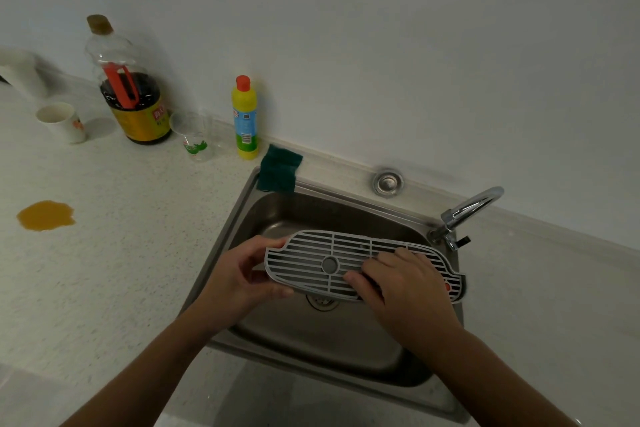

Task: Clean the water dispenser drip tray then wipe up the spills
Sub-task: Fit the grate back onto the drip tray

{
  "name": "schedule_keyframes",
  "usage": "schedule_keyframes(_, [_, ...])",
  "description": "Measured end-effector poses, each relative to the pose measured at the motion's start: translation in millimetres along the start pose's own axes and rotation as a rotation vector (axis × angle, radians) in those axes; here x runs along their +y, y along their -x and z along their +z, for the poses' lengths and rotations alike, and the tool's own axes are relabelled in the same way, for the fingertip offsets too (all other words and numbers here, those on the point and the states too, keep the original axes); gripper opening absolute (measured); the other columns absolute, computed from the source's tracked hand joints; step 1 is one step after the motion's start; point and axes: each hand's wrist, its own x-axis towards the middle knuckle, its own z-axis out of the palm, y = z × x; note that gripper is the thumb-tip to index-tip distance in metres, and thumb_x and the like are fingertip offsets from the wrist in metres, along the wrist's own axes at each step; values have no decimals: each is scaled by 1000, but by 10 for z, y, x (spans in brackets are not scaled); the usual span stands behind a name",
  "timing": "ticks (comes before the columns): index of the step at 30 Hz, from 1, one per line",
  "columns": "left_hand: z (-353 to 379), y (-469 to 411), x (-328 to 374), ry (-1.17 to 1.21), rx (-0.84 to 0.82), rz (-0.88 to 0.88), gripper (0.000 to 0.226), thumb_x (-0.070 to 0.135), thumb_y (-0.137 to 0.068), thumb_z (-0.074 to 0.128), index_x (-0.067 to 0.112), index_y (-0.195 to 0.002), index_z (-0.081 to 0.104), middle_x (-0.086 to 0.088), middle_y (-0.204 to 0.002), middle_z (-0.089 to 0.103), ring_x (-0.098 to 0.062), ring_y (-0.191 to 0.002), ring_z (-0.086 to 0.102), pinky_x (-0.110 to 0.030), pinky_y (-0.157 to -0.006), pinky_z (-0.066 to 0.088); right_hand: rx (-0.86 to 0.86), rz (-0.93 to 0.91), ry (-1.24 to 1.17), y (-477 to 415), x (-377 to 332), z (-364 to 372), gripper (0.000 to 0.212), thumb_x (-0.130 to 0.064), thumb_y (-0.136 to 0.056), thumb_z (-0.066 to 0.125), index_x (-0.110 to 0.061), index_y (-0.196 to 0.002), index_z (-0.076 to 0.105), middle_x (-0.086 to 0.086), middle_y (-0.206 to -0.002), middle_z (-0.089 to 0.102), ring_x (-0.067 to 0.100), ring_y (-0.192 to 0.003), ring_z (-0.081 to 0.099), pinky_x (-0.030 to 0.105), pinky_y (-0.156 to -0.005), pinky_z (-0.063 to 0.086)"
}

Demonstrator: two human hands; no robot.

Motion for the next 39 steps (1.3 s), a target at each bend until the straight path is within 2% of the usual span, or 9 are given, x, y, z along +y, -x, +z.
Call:
schedule_keyframes(6, [41, 19, 33, 28, -1, -5, 62, 20, -75, 87, 40, -129, 66, 8, -128, 72, -16, -117, 71, -22, -92, 59, -12, -19, -13, 44, 45, -2, 51, -60, -104, 29, -33, -88, 69, -13, -78, 65, 9, -74, 56, 36, -73, 53])
schedule_keyframes(17, [72, 7, 55, 14, -16, -10, 60, 21, -75, 87, 40, -129, 66, 8, -127, 72, -18, -118, 71, -26, -94, 60, -80, 4, 19, 51, 83, -11, 55, -63, -103, 27, -33, -88, 70, -15, -79, 66, 9, -76, 57, 35, -76, 52])
schedule_keyframes(22, [83, 22, 15, -8, -20, -29, 61, 18, -74, 88, 40, -126, 66, 11, -126, 73, -14, -117, 71, -22, -93, 58, -184, 41, -144, 57, 102, 23, 54, -68, -99, 29, -34, -89, 70, -19, -79, 61, 2, -78, 52, 30, -82, 48])
schedule_keyframes(24, [66, 14, -26, -6, -3, -48, 64, 6, -74, 88, 41, -124, 67, 8, -125, 73, -16, -117, 71, -23, -93, 59, -135, 120, -301, 99, 134, 16, 45, -65, -96, 36, -36, -101, 70, -19, -90, 64, 1, -87, 55, 30, -85, 48])
schedule_keyframes(27, [10, 34, -61, 25, 16, -62, 64, 3, -73, 88, 39, -123, 69, 4, -125, 74, -18, -117, 71, -23, -92, 59, 120, 359, -351, 186, 304, -19, 35, -53, -93, 55, -32, -119, 64, -12, -109, 60, 6, -103, 53, 35, -93, 47])
schedule_keyframes(29, [-33, 71, -59, 30, 39, -73, 59, 17, -72, 89, 41, -122, 69, 4, -125, 74, -17, -116, 72, -21, -90, 59, 143, 574, -346, 244, 466, -36, 52, -50, -90, 66, -28, -136, 55, 0, -130, 55, 16, -119, 51, 45, -100, 49])
schedule_keyframes(31, [-62, 107, -73, 44, 59, -90, 56, 26, -71, 88, 40, -122, 69, 3, -123, 75, -17, -114, 73, -21, -89, 60, -32, 820, -590, 304, 575, -36, 74, -59, -86, 69, -25, -147, 45, 9, -147, 51, 27, -130, 53, 54, -103, 51])
schedule_keyframes(34, [-76, 127, -110, 75, 69, -136, 57, 26, -71, 87, 36, -124, 68, -1, -126, 74, -19, -115, 72, -23, -90, 60, -265, 1090, -1269, 409, 605, 42, 75, -74, -72, 63, -25, -129, 60, 9, -119, 76, 29, -103, 75, 45, -81, 59])
schedule_keyframes(39, [-53, 185, -168, 292, -2, -318, 49, 25, -95, 67, 23, -142, 56, -10, -140, 65, -31, -126, 66, -50, -97, 60, -203, 1051, -1449, 579, 625, 229, 55, -59, -83, 69, -16, -116, 64, 8, -94, 79, 28, -78, 76, 43, -72, 57])
